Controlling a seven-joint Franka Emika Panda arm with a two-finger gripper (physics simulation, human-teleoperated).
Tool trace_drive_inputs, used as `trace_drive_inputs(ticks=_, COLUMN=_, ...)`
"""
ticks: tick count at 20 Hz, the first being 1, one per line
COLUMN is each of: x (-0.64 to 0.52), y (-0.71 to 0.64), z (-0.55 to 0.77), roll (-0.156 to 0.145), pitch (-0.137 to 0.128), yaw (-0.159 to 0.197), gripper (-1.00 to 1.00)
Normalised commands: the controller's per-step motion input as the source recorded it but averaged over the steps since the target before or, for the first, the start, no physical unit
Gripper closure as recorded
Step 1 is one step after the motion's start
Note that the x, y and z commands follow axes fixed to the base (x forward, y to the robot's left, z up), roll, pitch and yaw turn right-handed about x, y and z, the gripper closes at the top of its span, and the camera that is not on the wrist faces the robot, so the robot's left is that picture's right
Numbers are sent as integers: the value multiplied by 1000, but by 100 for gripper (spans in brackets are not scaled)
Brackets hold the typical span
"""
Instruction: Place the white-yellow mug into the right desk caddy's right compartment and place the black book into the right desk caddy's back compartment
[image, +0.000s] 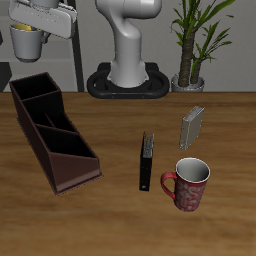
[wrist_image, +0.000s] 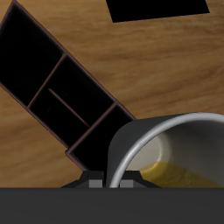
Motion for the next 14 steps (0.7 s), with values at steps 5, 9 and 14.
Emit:
trace_drive_inputs(ticks=5, x=138, y=35, z=-248, roll=-10, pitch=50, yaw=-47, gripper=100)
trace_drive_inputs(ticks=9, x=93, y=65, z=-203, roll=-5, pitch=43, yaw=-71, gripper=100)
trace_drive_inputs(ticks=14, x=71, y=55, z=-108, roll=5, pitch=8, yaw=-9, gripper=100)
